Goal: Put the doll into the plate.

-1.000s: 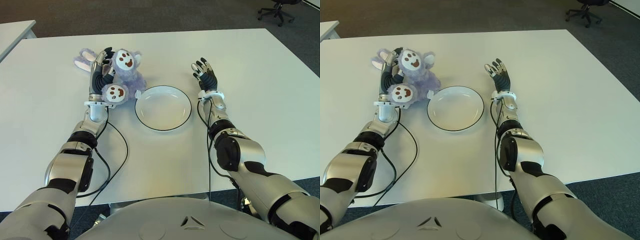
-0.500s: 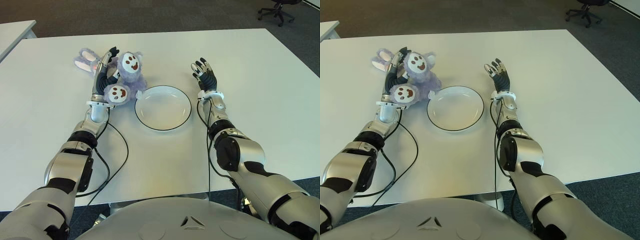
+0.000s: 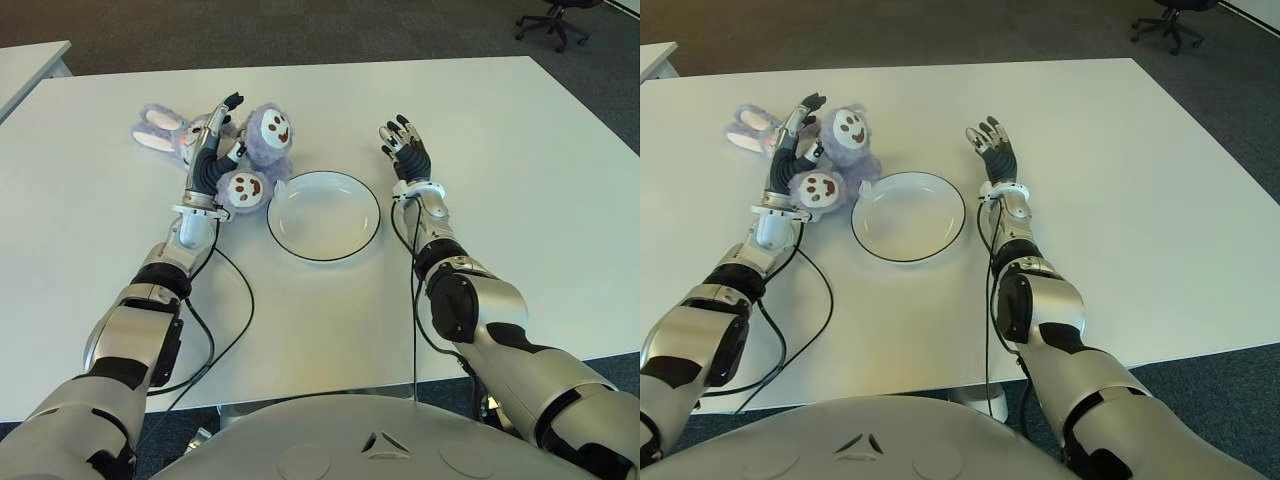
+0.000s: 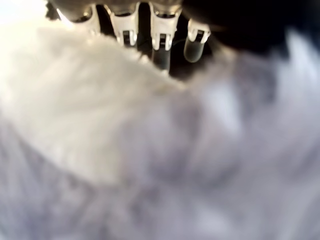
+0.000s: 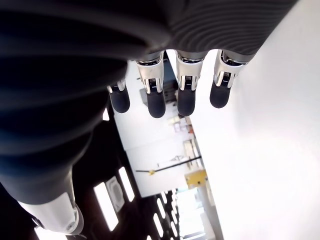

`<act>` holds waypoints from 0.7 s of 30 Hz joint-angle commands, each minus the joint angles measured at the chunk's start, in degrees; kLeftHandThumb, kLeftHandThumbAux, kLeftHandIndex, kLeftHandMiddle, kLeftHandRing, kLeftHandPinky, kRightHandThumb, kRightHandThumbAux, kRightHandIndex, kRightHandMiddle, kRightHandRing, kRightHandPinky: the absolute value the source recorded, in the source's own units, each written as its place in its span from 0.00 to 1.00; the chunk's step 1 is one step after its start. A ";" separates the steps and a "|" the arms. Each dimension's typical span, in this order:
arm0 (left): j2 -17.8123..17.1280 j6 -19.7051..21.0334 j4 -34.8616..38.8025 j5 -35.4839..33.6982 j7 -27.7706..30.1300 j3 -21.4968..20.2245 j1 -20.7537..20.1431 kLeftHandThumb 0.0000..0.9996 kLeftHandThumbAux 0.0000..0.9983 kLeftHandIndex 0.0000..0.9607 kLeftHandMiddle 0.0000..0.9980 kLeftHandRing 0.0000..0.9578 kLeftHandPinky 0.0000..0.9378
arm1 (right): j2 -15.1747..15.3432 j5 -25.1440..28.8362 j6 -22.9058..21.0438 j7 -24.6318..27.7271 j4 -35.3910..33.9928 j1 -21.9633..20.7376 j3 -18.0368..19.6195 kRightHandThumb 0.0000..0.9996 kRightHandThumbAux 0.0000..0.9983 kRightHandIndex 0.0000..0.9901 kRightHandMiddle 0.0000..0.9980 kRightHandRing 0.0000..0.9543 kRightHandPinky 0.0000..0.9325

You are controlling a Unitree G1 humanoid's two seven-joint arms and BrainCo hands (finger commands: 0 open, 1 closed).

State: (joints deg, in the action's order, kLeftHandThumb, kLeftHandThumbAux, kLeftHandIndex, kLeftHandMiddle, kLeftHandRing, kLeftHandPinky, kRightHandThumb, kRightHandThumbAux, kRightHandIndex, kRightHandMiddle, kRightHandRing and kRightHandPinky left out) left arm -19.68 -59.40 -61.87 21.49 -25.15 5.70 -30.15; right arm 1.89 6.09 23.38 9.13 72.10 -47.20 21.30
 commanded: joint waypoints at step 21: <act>2.19 -3.68 -2.77 0.56 1.11 1.60 11.49 0.50 0.22 0.04 0.10 0.06 0.05 | -1.29 1.30 -3.08 -0.52 3.41 5.46 0.57 0.25 0.73 0.08 0.11 0.08 0.08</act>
State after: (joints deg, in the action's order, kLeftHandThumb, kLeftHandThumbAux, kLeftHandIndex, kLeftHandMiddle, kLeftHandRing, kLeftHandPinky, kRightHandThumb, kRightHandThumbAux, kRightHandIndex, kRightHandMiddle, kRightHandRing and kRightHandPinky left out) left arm -19.87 -61.96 -60.74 21.46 -25.06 5.67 -29.58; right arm 1.89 6.27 23.38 9.18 72.09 -47.27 21.36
